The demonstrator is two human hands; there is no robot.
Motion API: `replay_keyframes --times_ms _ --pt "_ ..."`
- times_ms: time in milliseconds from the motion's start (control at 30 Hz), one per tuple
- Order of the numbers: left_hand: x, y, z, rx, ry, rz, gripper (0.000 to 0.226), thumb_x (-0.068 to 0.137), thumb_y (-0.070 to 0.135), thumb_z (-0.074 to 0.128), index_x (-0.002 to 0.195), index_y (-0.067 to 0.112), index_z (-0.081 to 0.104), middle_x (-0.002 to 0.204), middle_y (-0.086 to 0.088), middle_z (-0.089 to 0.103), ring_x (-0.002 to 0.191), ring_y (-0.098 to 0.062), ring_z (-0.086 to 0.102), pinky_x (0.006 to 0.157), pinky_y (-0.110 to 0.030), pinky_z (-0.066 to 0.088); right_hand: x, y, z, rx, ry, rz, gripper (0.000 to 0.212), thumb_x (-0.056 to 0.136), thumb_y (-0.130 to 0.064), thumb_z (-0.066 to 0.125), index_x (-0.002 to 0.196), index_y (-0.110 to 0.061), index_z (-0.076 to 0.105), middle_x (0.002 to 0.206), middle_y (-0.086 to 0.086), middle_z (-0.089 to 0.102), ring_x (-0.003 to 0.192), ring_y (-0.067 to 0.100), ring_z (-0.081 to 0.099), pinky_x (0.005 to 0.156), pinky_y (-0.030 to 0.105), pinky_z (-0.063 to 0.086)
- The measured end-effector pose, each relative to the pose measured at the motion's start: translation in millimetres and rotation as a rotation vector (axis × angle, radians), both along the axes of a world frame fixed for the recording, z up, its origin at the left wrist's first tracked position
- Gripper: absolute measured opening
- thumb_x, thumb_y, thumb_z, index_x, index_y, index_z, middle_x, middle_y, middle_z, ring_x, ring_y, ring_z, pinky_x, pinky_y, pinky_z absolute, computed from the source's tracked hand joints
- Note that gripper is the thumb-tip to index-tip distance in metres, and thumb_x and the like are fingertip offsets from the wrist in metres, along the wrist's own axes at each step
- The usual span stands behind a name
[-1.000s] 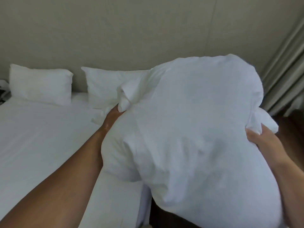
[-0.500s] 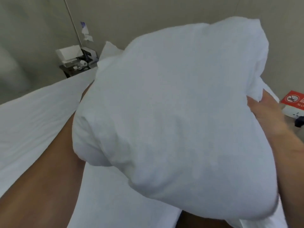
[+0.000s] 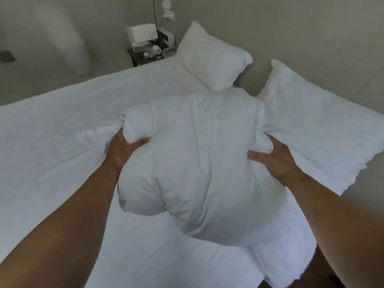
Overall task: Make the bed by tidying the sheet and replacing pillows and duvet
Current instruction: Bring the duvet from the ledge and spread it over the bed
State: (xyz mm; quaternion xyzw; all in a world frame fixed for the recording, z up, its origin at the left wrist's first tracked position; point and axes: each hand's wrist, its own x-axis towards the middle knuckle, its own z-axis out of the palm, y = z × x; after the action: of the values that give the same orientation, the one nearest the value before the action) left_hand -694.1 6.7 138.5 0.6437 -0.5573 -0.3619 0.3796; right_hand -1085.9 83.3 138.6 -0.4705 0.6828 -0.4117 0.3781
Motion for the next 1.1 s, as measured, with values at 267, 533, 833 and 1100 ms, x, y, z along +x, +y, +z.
replay_keyframes --times_ms 267,533,833,1100 --pt "-29 54 -149 0.669 -0.483 -0.153 0.122 0.073 0.080 0.065 0.160 0.035 -0.008 0.168 -0.014 0.008 0.152 -0.035 0.020 0.121 -0.049 0.026 8 5 -140 0.459 0.473 0.175 0.084 0.079 -0.067 0.070 0.148 -0.028 0.042 0.146 0.009 0.050 0.133 0.028 0.049 0.108 0.036 0.042" --pt "-206 37 -154 0.692 -0.648 -0.158 0.145 0.045 0.099 0.058 0.151 0.047 -0.027 0.168 0.000 -0.013 0.154 -0.036 -0.006 0.113 -0.072 0.014 -63 -78 -139 0.268 0.670 0.241 0.097 0.063 -0.089 0.059 0.142 -0.036 0.042 0.145 0.005 0.046 0.134 0.030 0.043 0.104 0.048 0.045" --pt "-218 24 -230 0.468 -0.863 -0.032 0.103 0.080 0.074 0.059 0.157 0.037 0.002 0.124 0.001 0.053 0.119 -0.021 0.051 0.099 -0.038 0.041 -69 -121 -250 0.328 0.631 0.557 0.107 0.056 -0.086 0.066 0.146 -0.047 0.022 0.138 -0.004 0.056 0.123 0.023 0.057 0.098 0.046 0.050" --pt "-193 25 -213 0.350 -0.661 0.014 0.058 0.091 0.052 0.063 0.144 0.037 0.043 0.123 0.006 0.066 0.112 -0.023 0.062 0.088 -0.035 0.050 -48 -100 -235 0.341 -0.143 0.213 0.049 0.074 -0.031 0.086 0.117 -0.035 0.062 0.108 -0.012 0.072 0.099 0.010 0.069 0.078 0.025 0.054"
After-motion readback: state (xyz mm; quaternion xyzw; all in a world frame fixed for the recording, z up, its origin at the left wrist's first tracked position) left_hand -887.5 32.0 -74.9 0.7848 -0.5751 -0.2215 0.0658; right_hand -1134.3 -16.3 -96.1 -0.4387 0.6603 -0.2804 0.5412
